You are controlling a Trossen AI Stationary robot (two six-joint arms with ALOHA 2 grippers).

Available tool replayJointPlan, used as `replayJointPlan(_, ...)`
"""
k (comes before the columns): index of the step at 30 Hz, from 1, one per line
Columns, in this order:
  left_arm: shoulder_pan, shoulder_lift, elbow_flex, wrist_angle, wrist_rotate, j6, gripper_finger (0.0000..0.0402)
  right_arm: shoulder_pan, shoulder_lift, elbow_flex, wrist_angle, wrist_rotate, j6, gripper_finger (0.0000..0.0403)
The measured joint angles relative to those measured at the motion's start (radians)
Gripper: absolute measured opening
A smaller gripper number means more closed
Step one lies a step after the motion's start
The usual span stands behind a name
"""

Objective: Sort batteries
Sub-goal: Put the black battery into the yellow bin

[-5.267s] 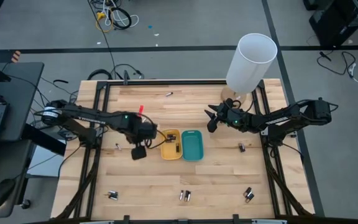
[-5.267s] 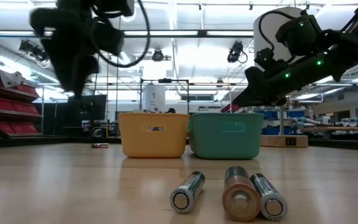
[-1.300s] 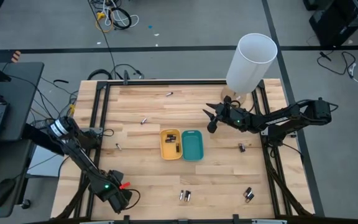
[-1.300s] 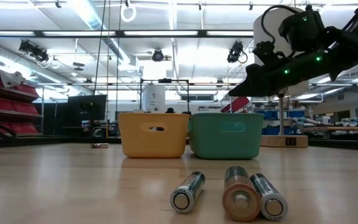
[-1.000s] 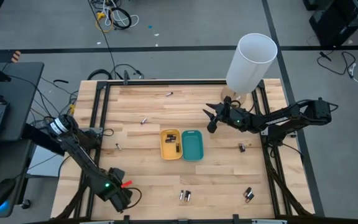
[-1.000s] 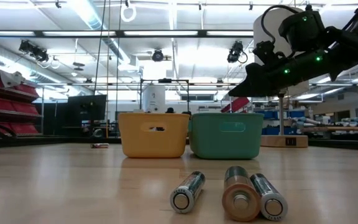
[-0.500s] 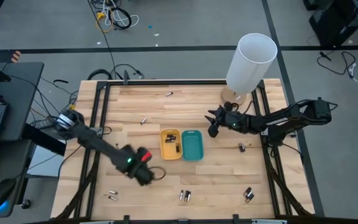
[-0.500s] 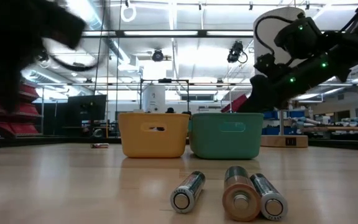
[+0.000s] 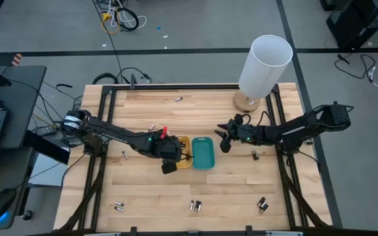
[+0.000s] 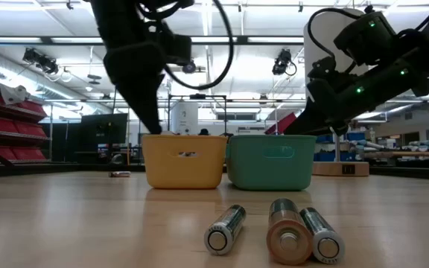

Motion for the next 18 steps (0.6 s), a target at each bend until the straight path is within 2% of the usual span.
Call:
replayJointPlan(10, 0.057, -0.001, 0.000, 0.221, 0.105, 0.286, 0.0255, 0.029, 0.000, 0.000, 0.000, 0.000, 0.039, 0.0144)
replayJointPlan(18, 0.093, -0.001, 0.000, 0.242, 0.173, 0.402, 0.0279, 0.038, 0.000, 0.000, -0.019, 0.004, 0.083, 0.0145)
